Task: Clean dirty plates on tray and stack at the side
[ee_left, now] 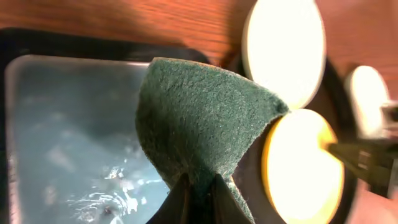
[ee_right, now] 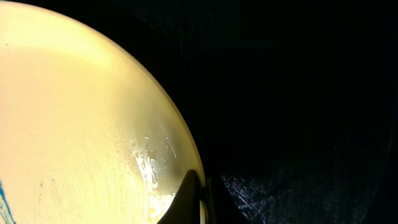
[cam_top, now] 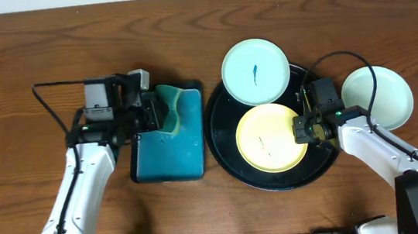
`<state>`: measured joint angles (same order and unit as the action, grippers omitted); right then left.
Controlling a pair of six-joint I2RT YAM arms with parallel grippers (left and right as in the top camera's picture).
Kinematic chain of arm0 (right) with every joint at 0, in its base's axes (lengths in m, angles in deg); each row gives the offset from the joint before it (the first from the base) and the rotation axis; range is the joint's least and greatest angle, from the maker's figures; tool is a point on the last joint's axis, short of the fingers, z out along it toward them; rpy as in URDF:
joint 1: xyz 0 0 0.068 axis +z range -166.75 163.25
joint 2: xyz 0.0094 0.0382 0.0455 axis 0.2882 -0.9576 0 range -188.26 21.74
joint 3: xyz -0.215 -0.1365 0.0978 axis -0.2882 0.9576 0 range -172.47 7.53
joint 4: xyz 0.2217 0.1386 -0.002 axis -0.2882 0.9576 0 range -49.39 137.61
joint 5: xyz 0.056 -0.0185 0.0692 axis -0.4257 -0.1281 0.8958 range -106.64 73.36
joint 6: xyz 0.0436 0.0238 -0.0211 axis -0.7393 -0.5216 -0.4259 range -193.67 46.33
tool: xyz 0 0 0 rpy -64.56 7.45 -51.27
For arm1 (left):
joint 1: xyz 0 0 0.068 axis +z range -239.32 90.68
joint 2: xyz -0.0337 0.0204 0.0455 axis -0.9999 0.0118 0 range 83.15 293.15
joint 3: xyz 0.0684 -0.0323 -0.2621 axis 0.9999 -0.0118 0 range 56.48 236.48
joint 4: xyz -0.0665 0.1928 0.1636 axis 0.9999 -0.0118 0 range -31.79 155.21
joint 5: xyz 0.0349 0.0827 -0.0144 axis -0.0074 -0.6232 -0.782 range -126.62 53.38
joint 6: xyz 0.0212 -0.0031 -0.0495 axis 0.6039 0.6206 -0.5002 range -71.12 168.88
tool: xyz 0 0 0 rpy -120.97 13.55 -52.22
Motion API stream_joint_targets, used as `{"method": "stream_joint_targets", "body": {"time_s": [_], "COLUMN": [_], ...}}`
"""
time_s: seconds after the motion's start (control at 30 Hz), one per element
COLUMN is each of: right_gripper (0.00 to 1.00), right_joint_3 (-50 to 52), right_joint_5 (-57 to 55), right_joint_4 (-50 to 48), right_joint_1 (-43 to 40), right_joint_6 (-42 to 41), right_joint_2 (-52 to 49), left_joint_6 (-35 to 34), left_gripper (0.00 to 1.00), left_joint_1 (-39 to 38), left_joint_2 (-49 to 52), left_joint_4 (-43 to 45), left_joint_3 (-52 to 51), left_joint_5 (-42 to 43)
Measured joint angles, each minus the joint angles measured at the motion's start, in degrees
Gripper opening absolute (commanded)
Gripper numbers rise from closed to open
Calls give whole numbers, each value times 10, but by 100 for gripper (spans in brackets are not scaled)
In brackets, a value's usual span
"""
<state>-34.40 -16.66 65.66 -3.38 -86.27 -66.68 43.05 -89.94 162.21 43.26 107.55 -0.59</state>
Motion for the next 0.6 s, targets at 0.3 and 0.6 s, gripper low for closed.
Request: {"method": "stream_joint_targets", "body": {"time_s": [0.3,0.6], "right_gripper": [1,1], "right_joint_3": [0,0], "right_joint_5": [0,0], "right_joint_4": [0,0], "right_joint_1": [0,0], "right_joint_6": [0,0], "right_joint_2": [0,0], "left_joint_6": [96,215], "left_gripper": [7,7], "left_joint_1": [84,123], "left_joint_2": [0,0], "left_joint_4": [-37,-91], "left_joint_3": [0,0], "left_joint_5": [176,283]}}
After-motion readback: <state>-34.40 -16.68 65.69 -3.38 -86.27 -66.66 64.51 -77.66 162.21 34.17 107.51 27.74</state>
